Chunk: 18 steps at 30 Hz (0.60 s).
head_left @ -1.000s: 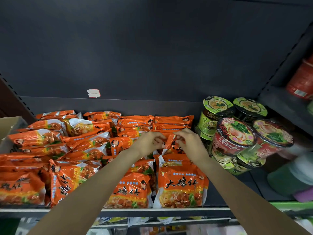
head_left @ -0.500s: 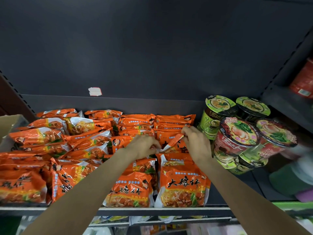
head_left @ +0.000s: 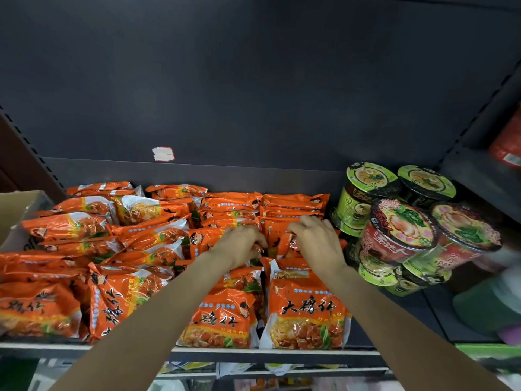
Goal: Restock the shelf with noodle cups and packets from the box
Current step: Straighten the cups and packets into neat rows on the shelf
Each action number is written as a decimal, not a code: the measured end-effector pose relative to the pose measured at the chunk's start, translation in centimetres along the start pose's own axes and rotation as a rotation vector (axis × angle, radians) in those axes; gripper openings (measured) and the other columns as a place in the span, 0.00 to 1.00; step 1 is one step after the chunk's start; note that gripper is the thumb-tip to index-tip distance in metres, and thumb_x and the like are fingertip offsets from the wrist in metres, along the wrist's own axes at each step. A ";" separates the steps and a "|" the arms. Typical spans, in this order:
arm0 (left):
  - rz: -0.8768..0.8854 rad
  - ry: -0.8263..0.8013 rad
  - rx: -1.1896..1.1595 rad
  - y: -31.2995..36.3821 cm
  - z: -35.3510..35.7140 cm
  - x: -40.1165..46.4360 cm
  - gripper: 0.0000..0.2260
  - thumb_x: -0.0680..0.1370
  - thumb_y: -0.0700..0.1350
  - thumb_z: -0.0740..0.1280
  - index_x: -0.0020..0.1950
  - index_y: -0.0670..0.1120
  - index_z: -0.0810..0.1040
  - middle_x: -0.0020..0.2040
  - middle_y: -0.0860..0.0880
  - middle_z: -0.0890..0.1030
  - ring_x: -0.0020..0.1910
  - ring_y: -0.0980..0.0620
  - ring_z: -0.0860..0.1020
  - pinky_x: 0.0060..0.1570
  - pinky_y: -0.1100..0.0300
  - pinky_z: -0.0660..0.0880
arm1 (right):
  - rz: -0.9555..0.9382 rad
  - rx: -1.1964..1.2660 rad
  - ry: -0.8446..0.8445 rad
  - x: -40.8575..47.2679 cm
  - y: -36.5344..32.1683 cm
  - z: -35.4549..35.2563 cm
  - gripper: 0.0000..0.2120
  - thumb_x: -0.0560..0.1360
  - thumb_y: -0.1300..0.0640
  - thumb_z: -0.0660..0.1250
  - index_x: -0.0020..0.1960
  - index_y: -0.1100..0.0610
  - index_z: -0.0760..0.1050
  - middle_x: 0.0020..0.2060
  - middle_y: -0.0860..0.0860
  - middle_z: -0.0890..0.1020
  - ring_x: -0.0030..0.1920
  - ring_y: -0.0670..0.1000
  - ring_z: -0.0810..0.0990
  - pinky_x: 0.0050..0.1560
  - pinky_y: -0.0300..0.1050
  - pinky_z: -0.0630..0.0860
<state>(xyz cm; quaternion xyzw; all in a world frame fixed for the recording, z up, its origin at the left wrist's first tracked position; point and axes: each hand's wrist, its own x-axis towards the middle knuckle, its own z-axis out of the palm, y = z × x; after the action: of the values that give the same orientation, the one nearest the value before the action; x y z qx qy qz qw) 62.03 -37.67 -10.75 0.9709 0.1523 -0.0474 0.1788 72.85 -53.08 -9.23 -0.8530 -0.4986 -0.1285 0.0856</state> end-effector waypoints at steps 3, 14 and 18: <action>-0.003 0.003 -0.089 -0.1 -0.3 -0.2 0.13 0.75 0.42 0.70 0.59 0.50 0.78 0.60 0.51 0.76 0.62 0.51 0.73 0.66 0.50 0.67 | 0.069 0.229 -0.180 0.8 -1.1 0.2 0.13 0.76 0.59 0.66 0.59 0.52 0.77 0.51 0.49 0.82 0.54 0.50 0.79 0.58 0.47 0.74; 0.006 0.085 -0.103 0.9 0.0 -1.2 0.12 0.75 0.51 0.69 0.57 0.51 0.79 0.59 0.52 0.74 0.63 0.52 0.69 0.67 0.50 0.64 | 0.077 0.345 -0.290 -1.1 2.3 -0.5 0.14 0.77 0.63 0.62 0.61 0.53 0.76 0.61 0.49 0.75 0.63 0.49 0.71 0.63 0.44 0.70; -0.010 0.083 0.154 2.1 0.1 -1.4 0.14 0.74 0.54 0.69 0.57 0.52 0.80 0.61 0.51 0.70 0.65 0.51 0.64 0.67 0.51 0.60 | 0.090 0.258 -0.375 -2.6 3.3 -0.6 0.14 0.78 0.61 0.62 0.62 0.52 0.75 0.64 0.48 0.71 0.66 0.48 0.68 0.66 0.45 0.69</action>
<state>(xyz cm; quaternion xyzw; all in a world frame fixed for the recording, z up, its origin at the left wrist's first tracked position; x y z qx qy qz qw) 61.37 -39.94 -9.99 0.9821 0.1605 -0.0194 0.0969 74.45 -57.04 -9.53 -0.8652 -0.4796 0.1011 0.1057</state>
